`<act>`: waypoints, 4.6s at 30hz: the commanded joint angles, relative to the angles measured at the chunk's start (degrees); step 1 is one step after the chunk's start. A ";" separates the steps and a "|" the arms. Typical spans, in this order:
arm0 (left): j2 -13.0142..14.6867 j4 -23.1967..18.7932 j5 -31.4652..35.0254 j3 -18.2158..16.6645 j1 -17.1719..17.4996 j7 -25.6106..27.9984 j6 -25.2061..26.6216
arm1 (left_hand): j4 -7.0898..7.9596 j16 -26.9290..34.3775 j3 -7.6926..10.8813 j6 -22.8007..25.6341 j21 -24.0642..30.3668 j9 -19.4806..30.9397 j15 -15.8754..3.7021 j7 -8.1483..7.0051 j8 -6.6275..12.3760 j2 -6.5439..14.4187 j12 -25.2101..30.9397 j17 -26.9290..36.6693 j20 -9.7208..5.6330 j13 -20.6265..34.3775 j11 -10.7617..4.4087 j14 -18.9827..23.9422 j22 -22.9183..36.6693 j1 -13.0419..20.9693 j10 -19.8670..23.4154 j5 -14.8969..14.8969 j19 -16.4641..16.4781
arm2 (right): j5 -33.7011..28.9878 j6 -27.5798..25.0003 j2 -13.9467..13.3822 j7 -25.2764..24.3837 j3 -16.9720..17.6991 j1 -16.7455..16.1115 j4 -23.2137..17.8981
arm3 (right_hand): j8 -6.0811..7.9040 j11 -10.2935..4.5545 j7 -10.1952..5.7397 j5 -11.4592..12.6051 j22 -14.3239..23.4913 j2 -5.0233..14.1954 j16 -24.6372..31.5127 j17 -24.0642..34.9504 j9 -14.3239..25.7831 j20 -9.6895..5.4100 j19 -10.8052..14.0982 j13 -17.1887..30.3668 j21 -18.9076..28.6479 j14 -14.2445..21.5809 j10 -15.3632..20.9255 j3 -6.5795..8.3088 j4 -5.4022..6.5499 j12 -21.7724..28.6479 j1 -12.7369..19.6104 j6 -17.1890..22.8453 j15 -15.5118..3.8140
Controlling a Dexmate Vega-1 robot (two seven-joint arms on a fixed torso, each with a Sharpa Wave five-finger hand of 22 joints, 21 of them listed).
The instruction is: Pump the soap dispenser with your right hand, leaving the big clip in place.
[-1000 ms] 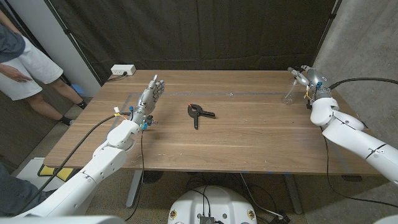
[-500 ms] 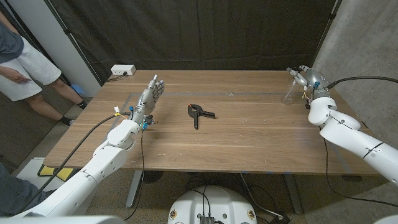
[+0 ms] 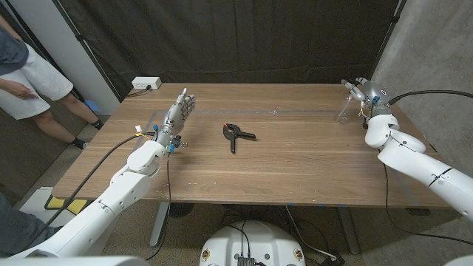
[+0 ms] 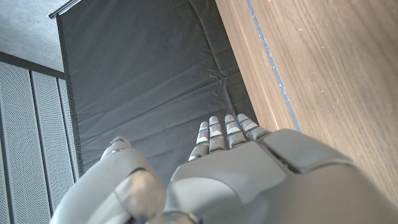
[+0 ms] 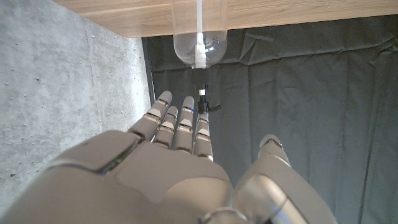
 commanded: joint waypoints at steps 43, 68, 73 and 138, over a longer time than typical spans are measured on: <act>0.16 0.20 -0.40 0.47 -0.19 -0.08 1.14 | 0.22 -0.21 -0.89 0.12 -0.21 0.24 -0.56 -0.57 -0.48 0.07 -0.65 0.31 0.89 0.19 -0.21 -0.20 0.19 0.04 0.04 -0.32 -0.65 | 0.82 -4.57 0.78 0.47 -3.60 1.61 1.48 | 3.20 0.49 1.58 0.11 0.24 0.12 -0.69 0.16 0.81 -0.17 2.59 0.27 0.31 3.54 2.76 -0.29 -0.31 -0.37 0.07 15.09 -0.40; 0.04 0.47 -0.27 0.59 -0.72 -0.50 0.76 | 0.27 -0.22 -1.13 0.12 -0.13 0.25 -0.47 -0.58 -0.54 0.18 -0.70 0.32 0.85 0.20 -0.27 -0.27 0.22 0.13 0.09 -0.43 -0.56 | 0.25 -3.03 -0.06 -1.59 -1.86 0.64 -0.25 | 0.53 0.67 0.00 0.09 0.24 0.14 -0.80 0.20 0.84 0.13 2.37 0.31 -0.04 3.07 1.26 -0.50 -0.20 -1.41 -0.18 10.62 0.32; 0.07 0.43 -0.22 0.59 -0.82 -0.47 0.82 | 0.28 -0.20 -1.17 0.15 -0.13 0.25 -0.49 -0.55 -0.53 0.20 -0.70 0.32 0.83 0.21 -0.20 -0.24 0.22 0.16 0.11 -0.45 -0.58 | -0.02 -3.44 -0.19 -1.66 -1.55 0.67 -0.83 | 0.37 0.64 0.00 0.09 0.25 0.15 -0.80 0.19 0.85 0.18 2.36 0.31 -0.07 3.09 1.21 -0.49 -0.21 -1.47 -0.15 10.40 0.37; -0.96 2.85 0.07 1.77 -3.66 -1.60 1.03 | 0.36 -0.17 -1.76 0.34 -0.13 0.26 -0.45 -0.54 -0.58 0.57 -0.77 0.31 0.95 0.23 -0.12 -0.13 0.24 0.49 0.28 -0.67 -0.80 | -0.57 3.11 -0.11 -4.98 3.35 -0.92 -3.27 | -2.71 0.77 -0.83 0.02 0.29 0.37 -0.92 0.24 0.85 1.18 1.51 0.41 -0.65 2.38 -0.26 -0.39 -0.43 -2.53 0.24 3.43 1.21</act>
